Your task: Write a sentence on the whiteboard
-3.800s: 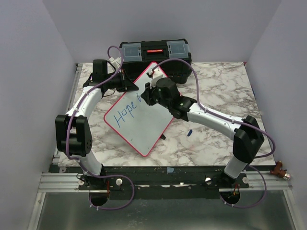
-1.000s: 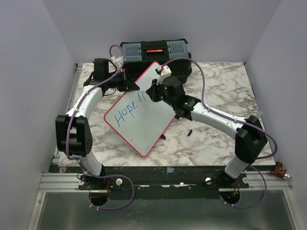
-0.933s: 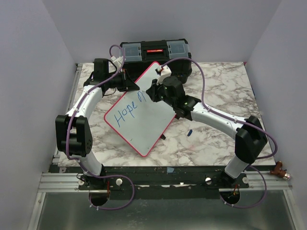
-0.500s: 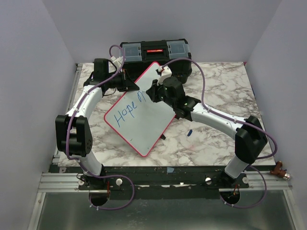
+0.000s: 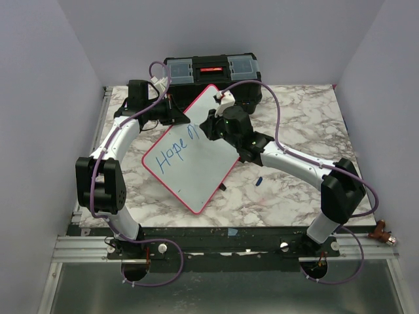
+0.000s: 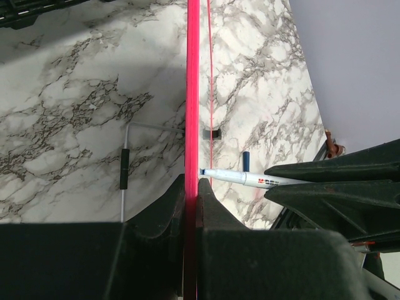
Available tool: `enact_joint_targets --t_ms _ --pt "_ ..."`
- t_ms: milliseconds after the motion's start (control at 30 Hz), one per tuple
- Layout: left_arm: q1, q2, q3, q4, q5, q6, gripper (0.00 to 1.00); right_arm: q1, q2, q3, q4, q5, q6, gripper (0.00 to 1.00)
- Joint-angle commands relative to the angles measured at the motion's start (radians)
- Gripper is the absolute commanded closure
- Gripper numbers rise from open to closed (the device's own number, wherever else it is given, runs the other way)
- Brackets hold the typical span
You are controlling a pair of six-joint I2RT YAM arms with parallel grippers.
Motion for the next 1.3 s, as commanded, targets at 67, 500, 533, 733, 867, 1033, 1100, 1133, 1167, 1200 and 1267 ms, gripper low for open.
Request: enact_joint_targets --t_ms 67,500,533,733,867,1033,1100,1133,1167,1200,1267 --pt "-0.015 -0.02 0.027 0.019 0.002 0.074 1.0 -0.005 0.006 -0.012 -0.055 0.05 -0.001 0.99" --pt "-0.014 -0.02 0.027 0.017 0.001 0.076 1.0 -0.01 0.039 0.062 -0.076 0.065 -0.012 0.99" --pt "-0.014 -0.02 0.027 0.017 0.002 0.076 1.0 -0.01 0.042 0.068 -0.077 0.064 -0.013 0.99" --pt "-0.014 -0.021 0.027 0.016 0.002 0.076 1.0 -0.01 0.059 0.097 -0.082 0.046 -0.012 0.99" --pt "-0.014 -0.018 0.029 0.013 0.002 0.077 1.0 -0.01 0.06 0.101 -0.082 0.03 -0.01 0.99" --pt "-0.014 -0.017 0.029 0.011 0.001 0.079 1.0 -0.009 0.055 0.099 -0.082 -0.012 -0.011 0.99" --pt "-0.015 -0.019 0.03 0.012 0.002 0.079 1.0 -0.01 0.054 0.096 -0.082 -0.03 -0.01 0.99" --pt "-0.015 -0.018 0.029 0.011 0.002 0.079 1.0 -0.01 0.052 0.095 -0.082 -0.035 -0.006 0.99" --pt "-0.015 -0.018 0.029 0.011 0.002 0.079 1.0 -0.009 0.052 0.093 -0.081 -0.043 -0.006 0.99" --pt "-0.015 -0.019 0.03 0.013 0.001 0.079 1.0 -0.01 0.052 0.09 -0.08 -0.051 -0.005 0.99" --pt "-0.015 -0.015 0.03 0.013 0.001 0.078 1.0 -0.009 0.051 0.086 -0.083 -0.068 -0.006 0.99"
